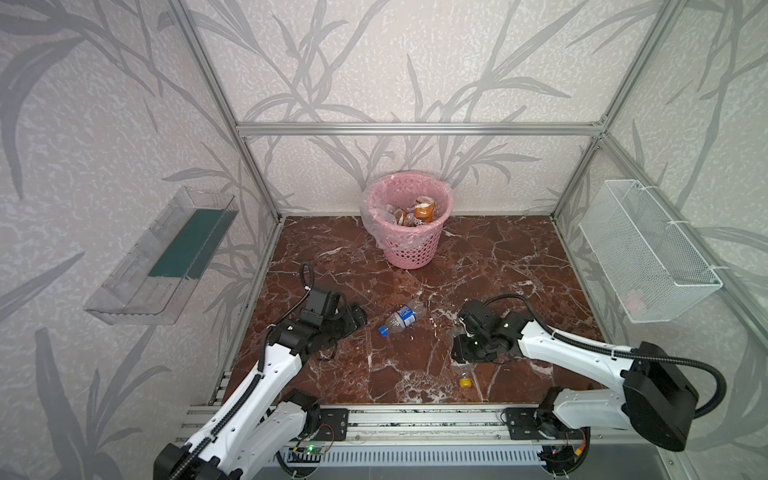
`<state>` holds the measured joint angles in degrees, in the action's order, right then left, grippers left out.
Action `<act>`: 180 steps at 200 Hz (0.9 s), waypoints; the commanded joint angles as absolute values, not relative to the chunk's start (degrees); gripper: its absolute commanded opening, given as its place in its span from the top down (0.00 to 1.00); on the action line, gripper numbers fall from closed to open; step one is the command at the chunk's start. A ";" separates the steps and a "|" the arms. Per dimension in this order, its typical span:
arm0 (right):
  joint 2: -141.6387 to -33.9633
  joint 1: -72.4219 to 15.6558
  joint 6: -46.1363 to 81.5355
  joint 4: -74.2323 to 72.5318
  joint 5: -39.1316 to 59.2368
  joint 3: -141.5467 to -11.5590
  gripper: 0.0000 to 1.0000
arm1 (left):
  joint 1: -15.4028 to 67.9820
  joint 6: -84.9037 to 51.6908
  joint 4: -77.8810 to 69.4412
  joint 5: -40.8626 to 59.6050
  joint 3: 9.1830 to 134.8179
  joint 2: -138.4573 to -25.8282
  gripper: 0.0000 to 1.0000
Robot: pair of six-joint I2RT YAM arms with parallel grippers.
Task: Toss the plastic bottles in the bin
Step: 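Lift the red-label bottle with the right gripper and drop it into the bin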
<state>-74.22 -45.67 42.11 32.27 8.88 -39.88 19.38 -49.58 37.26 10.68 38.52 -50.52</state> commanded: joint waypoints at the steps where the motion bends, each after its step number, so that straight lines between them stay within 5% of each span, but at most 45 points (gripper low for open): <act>1: -72.46 -45.25 42.71 32.10 9.23 -38.77 0.48 | 19.16 -49.57 37.79 10.73 40.33 -50.15 0.10; 128: -61.67 -43.10 46.28 27.91 9.55 -38.34 0.50 | 19.12 -49.66 37.76 10.73 40.80 -50.64 0.10; 180: -62.06 -38.12 42.32 26.71 11.58 -52.17 0.51 | 19.16 -49.75 36.97 10.83 41.12 -50.65 0.10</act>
<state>-61.47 -40.32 44.82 29.65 10.11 -43.70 19.38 -49.63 37.21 10.70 39.29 -50.68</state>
